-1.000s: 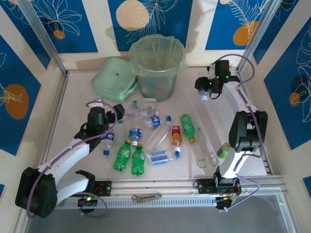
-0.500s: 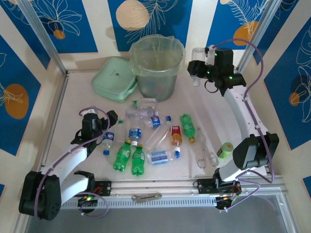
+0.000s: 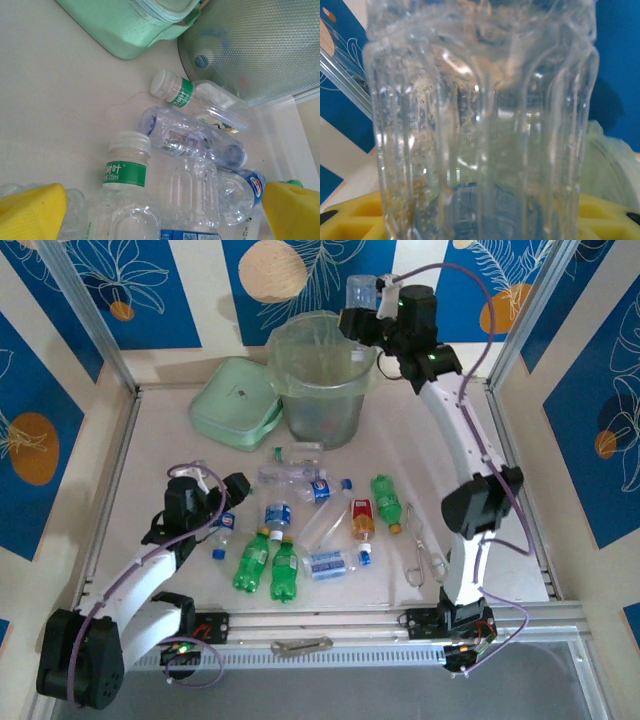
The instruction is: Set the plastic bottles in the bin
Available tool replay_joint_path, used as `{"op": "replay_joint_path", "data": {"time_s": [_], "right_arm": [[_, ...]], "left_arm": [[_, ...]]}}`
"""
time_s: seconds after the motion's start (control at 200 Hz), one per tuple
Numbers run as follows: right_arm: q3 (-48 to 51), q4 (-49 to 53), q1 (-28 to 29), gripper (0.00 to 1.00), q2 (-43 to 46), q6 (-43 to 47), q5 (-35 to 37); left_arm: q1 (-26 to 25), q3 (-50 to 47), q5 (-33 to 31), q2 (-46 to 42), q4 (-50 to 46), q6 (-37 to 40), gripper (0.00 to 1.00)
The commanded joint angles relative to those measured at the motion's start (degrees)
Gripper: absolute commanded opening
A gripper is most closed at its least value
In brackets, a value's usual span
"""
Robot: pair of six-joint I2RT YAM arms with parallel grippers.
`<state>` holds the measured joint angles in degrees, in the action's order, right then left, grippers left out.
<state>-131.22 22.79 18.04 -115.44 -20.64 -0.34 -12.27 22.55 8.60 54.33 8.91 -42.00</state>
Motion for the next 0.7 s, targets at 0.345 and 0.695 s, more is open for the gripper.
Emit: {"op": "replay_joint_path", "data": {"time_s": [0.345, 0.695], "right_arm": [[-22.52, 7.31, 2.59, 0.5, -20.79, -1.33, -0.51], [-20.96, 7.14, 2.96, 0.77, -21.24, -0.27, -1.95]], "left_arm": [[0.35, -0.57, 0.62, -5.63, -6.97, 3.33, 1.0], [0.33, -1.19, 2.56, -2.71, -3.34, 1.17, 1.0]]}}
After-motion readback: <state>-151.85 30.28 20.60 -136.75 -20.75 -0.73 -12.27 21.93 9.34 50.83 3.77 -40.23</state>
